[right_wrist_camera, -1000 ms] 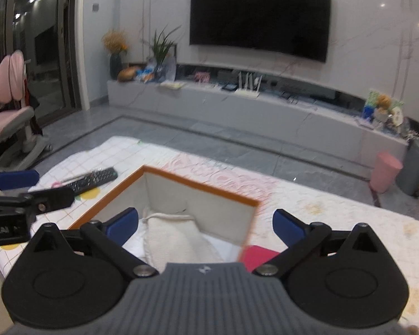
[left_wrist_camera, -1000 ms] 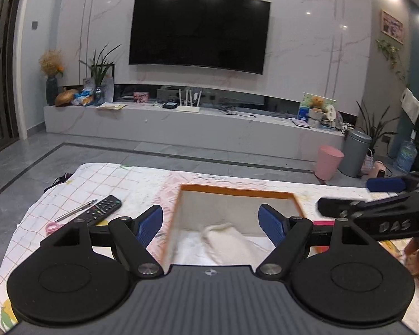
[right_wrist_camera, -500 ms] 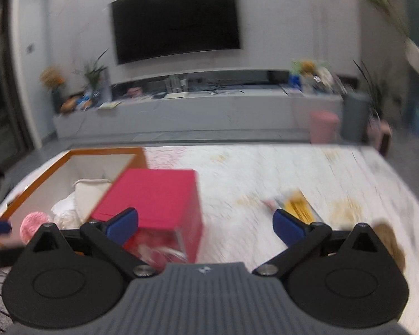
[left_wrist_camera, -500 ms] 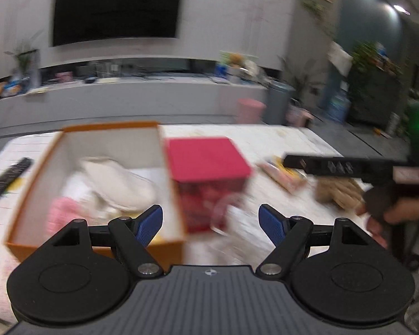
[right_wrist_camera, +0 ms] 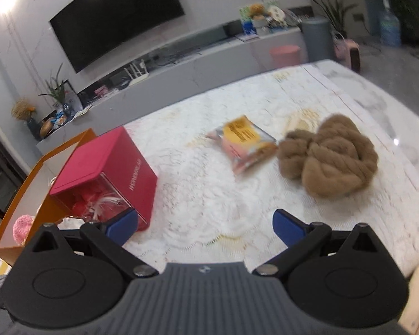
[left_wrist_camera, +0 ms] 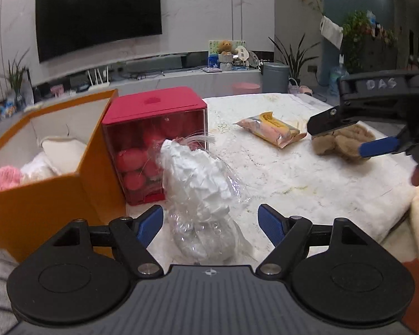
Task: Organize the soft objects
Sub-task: 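Move the left gripper to the clear bag of white paper and grasp it, then grasp the brown bear-shaped sponge with the right gripper while the left gripper lifts the clear bag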
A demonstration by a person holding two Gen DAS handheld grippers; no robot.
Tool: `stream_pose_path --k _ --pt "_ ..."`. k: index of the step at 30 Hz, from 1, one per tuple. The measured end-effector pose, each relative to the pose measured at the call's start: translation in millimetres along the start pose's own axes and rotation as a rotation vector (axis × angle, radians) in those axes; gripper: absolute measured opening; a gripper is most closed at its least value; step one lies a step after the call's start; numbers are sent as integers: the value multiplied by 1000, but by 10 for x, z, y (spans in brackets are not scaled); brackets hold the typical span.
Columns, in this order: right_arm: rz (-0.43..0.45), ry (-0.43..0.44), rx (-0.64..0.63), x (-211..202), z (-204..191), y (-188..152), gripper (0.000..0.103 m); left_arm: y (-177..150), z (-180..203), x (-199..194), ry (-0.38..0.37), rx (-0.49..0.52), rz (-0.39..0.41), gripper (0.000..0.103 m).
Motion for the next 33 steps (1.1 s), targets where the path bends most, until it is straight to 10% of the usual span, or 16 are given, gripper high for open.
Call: stream_pose_path --k 8,17,33 --pt "-21 6 11 -17 28 -61 100 -27 -77 299 93 -69 -31 88" --pt "7 -78 34 -97 410 105 100 22 -243 210 63 -186 -40 48" --pt "-423 -144 35 -777 466 -800 100 117 -292 45 -11 -185 -77 45"
Point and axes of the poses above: each gripper's, at about its wrist camera, not at the fingertips, and x roughly the way its jaws point, z to its right, y to its top, the point moved 8 cm from there along x, roughly the way its jaws point, and after that the axes turned 11 degrees about z, right-handed, at the moved point
